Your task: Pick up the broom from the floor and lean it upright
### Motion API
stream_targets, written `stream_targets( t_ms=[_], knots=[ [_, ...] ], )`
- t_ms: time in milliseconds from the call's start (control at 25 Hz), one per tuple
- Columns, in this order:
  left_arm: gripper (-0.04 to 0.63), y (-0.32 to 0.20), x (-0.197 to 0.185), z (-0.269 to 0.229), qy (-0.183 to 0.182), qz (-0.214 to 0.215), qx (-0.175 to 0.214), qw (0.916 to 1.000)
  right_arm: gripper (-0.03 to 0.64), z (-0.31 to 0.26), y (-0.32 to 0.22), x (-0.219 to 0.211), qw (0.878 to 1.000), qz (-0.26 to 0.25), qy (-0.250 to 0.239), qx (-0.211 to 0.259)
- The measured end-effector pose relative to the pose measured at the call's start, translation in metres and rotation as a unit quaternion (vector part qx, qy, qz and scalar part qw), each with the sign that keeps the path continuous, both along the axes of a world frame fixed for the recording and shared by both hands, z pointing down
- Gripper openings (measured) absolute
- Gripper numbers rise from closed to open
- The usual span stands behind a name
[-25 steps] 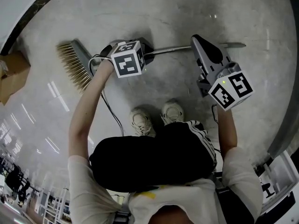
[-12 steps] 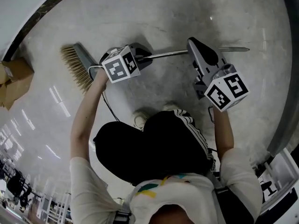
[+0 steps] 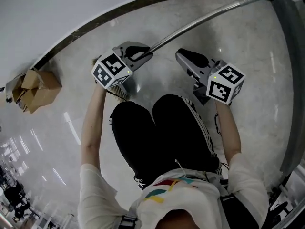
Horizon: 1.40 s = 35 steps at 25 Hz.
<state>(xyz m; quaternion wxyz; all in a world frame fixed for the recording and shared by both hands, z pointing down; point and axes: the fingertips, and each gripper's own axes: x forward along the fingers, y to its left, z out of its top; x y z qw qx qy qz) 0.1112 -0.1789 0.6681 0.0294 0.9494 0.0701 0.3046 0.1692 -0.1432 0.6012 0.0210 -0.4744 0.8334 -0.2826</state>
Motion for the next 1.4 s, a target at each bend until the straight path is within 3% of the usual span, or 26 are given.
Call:
stream_targets(
  t_ms=[80, 200, 280, 480, 680, 840, 1040, 1200, 1280, 1400],
  knots=[
    [0.118, -0.006, -0.007, -0.023, 0.016, -0.01, 0.008, 0.9998, 0.12, -0.024, -0.028, -0.009, 1.0, 0.015, -0.003, 0.028],
    [0.118, 0.0, -0.012, -0.05, 0.038, -0.012, 0.0, 0.9992, 0.146, -0.065, -0.05, -0.03, 0.997, -0.002, -0.032, 0.066],
    [0.118, 0.009, -0.011, -0.066, 0.05, -0.016, -0.005, 0.9986, 0.146, -0.09, -0.05, -0.038, 0.995, -0.02, -0.043, 0.089],
    [0.119, -0.003, -0.025, -0.091, 0.075, -0.061, 0.013, 0.9952, 0.099, -0.118, -0.063, -0.056, 0.992, -0.039, 0.004, 0.121],
    [0.12, -0.016, -0.046, -0.114, 0.12, -0.126, 0.022, 0.9846, 0.098, -0.145, -0.075, -0.084, 0.988, -0.041, 0.026, 0.145],
    [0.121, -0.027, -0.067, -0.136, 0.175, -0.194, -0.008, 0.9651, 0.098, -0.175, -0.081, -0.099, 0.986, -0.009, 0.069, 0.154],
    [0.121, -0.062, -0.112, -0.173, 0.208, -0.282, 0.033, 0.9358, 0.098, -0.215, -0.104, -0.1, 0.971, 0.05, 0.164, 0.167],
    [0.12, -0.074, -0.137, -0.206, 0.246, -0.333, 0.061, 0.9084, 0.098, -0.216, -0.131, -0.101, 0.955, 0.106, 0.237, 0.142],
    [0.121, -0.079, -0.144, -0.216, 0.26, -0.355, 0.066, 0.8957, 0.098, -0.209, -0.15, -0.101, 0.95, 0.126, 0.257, 0.127],
    [0.12, -0.082, -0.151, -0.219, 0.269, -0.372, 0.069, 0.8857, 0.098, -0.206, -0.176, -0.103, 0.946, 0.149, 0.261, 0.122]
  ],
)
